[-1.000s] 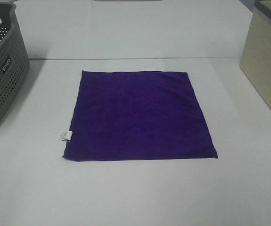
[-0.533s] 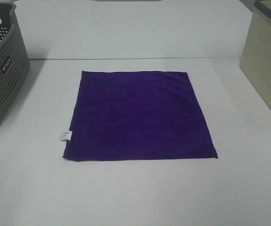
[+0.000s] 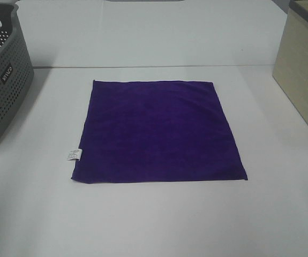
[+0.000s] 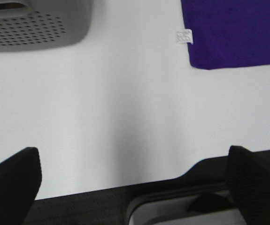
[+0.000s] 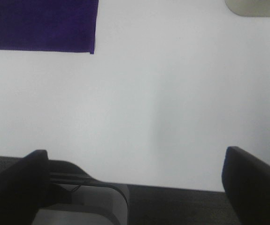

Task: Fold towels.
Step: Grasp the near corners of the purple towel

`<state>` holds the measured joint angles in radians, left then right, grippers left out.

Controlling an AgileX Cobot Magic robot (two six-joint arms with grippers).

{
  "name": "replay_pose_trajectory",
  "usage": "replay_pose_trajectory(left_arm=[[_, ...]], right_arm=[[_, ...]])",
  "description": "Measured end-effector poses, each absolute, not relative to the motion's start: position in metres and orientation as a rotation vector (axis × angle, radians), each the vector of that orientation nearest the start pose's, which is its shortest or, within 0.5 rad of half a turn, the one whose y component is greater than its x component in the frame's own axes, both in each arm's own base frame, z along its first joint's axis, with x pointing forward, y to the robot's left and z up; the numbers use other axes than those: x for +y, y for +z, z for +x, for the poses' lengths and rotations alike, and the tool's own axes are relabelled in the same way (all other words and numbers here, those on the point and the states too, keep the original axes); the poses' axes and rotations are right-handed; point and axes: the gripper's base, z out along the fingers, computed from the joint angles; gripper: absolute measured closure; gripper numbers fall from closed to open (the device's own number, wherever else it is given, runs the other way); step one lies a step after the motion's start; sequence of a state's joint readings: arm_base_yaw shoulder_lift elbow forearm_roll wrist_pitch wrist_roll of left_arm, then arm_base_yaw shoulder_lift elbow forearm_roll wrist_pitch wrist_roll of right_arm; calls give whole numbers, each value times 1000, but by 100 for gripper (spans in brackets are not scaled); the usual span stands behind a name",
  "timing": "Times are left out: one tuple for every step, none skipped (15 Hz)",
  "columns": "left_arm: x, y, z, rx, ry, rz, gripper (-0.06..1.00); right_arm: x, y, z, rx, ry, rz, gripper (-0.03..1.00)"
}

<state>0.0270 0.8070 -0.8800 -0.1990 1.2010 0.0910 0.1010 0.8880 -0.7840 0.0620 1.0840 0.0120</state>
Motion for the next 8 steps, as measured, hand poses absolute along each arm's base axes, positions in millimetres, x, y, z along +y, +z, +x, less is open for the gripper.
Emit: replay_pose_trajectory(left_arm=[[-17, 330, 149, 2637, -290, 91, -5], [-20, 318, 175, 2678, -352, 101, -5], [-22, 299, 200, 2736, -402, 90, -5], [-23, 281, 221, 2772, -440, 83, -5], [-25, 262, 238, 2815, -482, 89, -5], [-31, 231, 263, 2844, -606, 86, -5], [-32, 224, 269, 2846, -636, 88, -5], [-36, 209, 278, 2847, -681, 98, -5]], right_arm=[[22, 295, 168, 2705, 114, -109, 1], [25, 282, 191, 2742, 122, -117, 1], [30, 265, 210, 2785, 158, -118, 2], [34, 248, 225, 2823, 207, -124, 3], [38, 234, 237, 2844, 249, -138, 4], [41, 211, 260, 2885, 311, -162, 5], [39, 207, 267, 2892, 332, -151, 5], [33, 200, 279, 2898, 383, -120, 6]])
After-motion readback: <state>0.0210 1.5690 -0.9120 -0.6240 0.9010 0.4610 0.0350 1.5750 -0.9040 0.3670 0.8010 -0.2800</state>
